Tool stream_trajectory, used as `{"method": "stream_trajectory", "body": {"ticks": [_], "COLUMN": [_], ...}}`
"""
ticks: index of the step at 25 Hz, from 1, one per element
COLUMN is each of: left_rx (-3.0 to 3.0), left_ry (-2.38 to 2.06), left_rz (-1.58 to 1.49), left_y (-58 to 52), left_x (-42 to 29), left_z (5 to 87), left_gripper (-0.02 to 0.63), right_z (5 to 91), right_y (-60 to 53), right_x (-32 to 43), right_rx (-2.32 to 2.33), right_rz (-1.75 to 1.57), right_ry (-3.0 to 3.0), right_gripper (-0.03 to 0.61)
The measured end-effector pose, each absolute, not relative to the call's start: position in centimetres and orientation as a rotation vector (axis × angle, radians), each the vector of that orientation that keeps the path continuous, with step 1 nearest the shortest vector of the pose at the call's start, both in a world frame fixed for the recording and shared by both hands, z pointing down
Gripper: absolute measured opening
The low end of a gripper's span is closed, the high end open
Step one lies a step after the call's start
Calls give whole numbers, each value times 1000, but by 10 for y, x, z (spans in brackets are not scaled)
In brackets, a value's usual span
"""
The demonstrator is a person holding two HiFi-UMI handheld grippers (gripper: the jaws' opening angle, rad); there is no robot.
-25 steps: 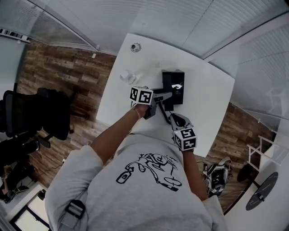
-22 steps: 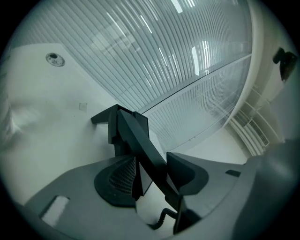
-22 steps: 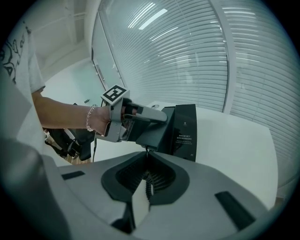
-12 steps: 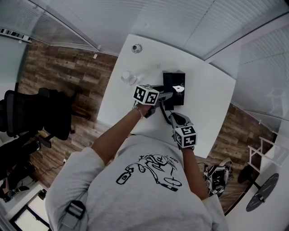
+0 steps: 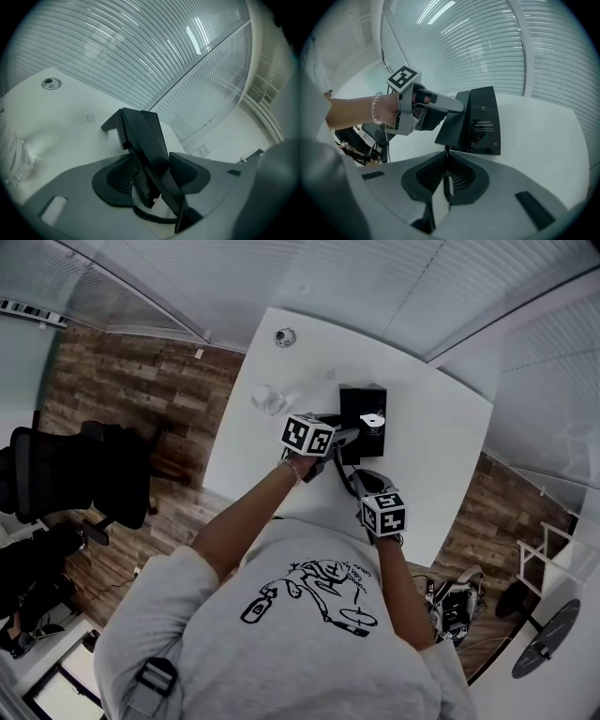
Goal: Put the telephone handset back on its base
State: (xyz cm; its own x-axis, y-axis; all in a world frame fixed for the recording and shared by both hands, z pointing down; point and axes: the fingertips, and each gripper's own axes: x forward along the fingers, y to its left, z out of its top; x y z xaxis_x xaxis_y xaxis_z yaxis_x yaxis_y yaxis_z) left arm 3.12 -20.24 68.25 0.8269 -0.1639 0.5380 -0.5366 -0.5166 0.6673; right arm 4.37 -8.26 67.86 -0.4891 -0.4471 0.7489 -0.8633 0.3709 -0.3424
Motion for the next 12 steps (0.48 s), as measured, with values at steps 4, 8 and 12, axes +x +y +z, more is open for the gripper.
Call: {"method": "stream_trajectory", "body": {"ticks": [4, 8, 12], "left_rx": [2104, 2104, 2106], "left_ry": [-517, -525, -532], "left_rz": [537, 564, 572], "left_y": [-202, -201, -203], "left_x": [36, 36, 38], "left_z": [683, 690, 693], "left_gripper": [224, 224, 224], "right_z": [687, 696, 706], "right_y": [-82, -82, -85], "right_x": [46, 48, 48], "right_rx": [1120, 1124, 1128], "right_rz": [1028, 1048, 1064], "right_ry": [-2070, -2056, -2039], "right_gripper": [12, 13, 12]}}
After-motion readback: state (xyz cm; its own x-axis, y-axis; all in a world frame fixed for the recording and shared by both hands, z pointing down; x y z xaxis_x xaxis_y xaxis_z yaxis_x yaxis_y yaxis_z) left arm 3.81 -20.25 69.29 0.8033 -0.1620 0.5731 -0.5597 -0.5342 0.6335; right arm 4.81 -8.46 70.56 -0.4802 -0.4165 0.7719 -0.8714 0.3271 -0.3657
